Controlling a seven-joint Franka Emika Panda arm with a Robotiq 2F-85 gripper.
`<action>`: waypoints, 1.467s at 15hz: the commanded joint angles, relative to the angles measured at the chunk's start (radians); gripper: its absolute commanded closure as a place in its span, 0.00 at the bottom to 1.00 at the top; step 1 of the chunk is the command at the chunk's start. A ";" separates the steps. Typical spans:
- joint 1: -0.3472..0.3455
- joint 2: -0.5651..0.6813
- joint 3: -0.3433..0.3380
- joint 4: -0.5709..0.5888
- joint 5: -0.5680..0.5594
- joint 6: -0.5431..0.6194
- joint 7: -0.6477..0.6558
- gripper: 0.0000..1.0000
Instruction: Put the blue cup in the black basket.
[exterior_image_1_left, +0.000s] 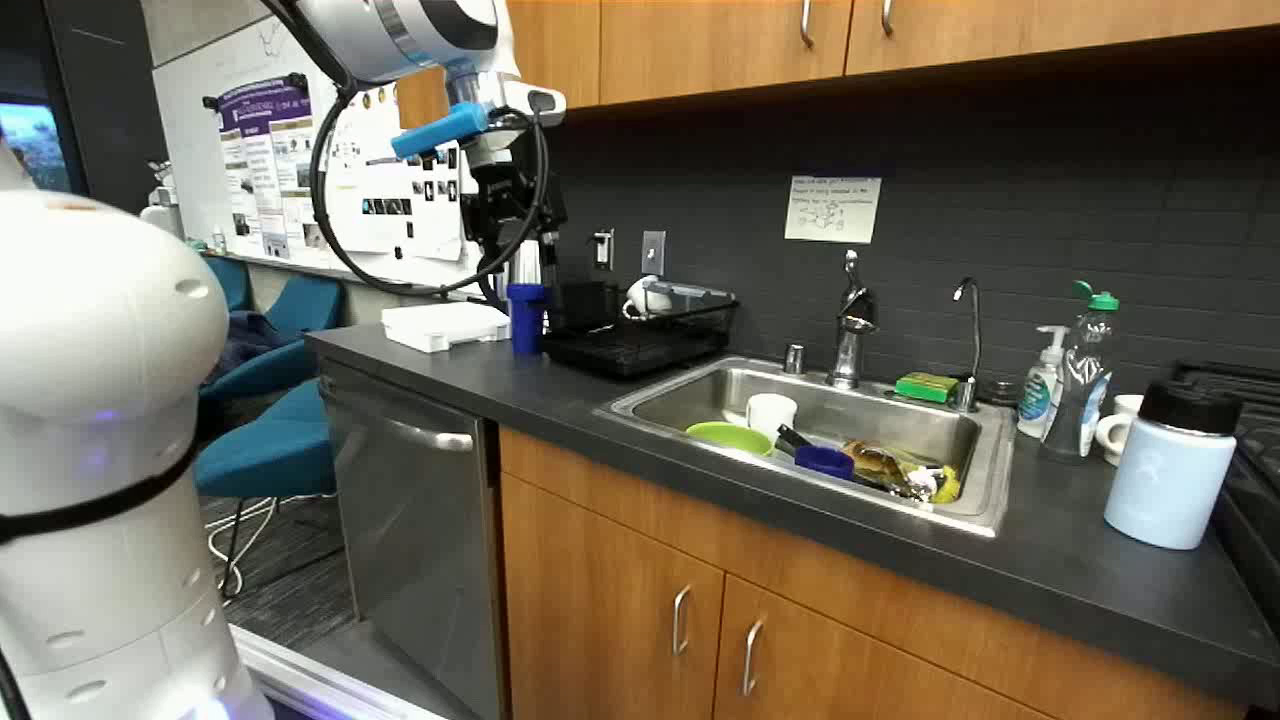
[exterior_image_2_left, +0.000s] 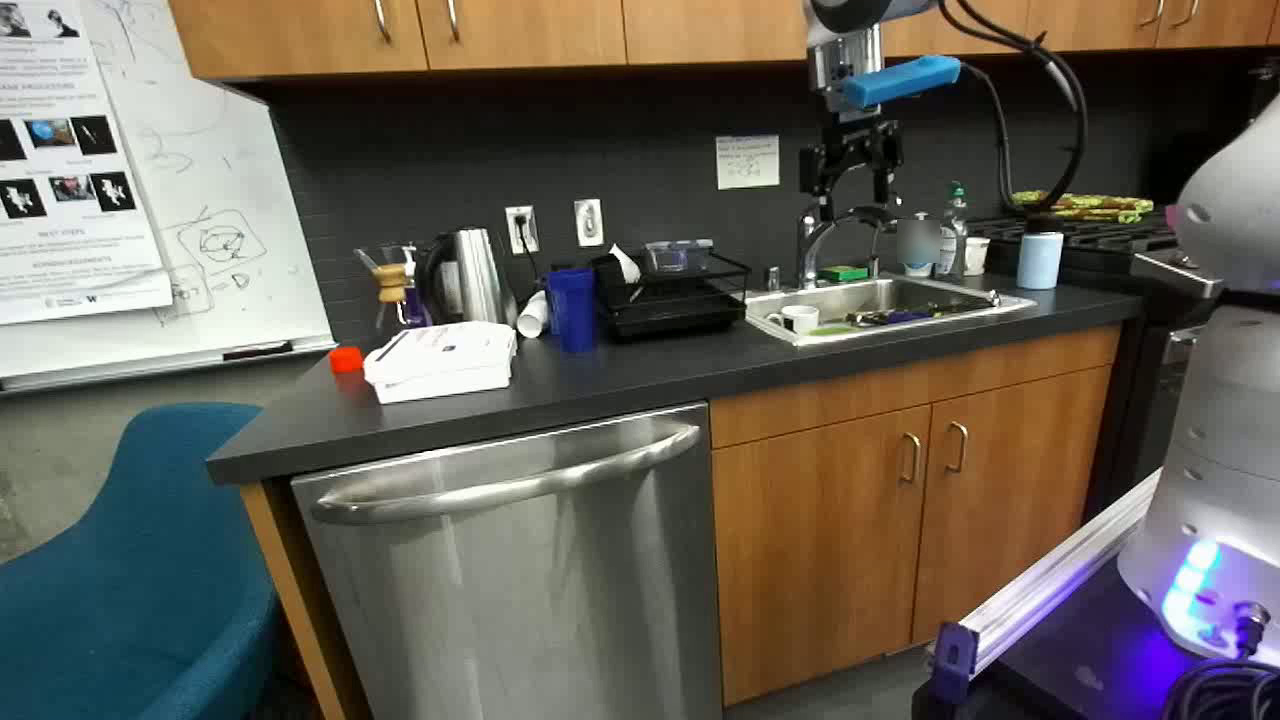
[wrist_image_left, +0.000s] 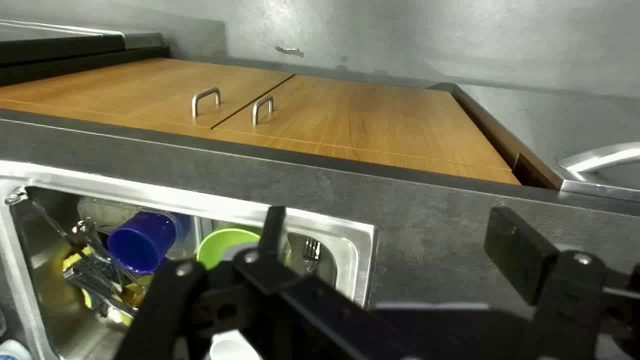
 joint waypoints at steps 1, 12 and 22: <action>0.014 0.000 -0.013 0.003 -0.006 -0.003 0.004 0.00; 0.041 -0.011 0.020 -0.009 0.008 0.037 0.055 0.00; 0.153 0.025 0.224 0.096 -0.024 0.228 0.209 0.00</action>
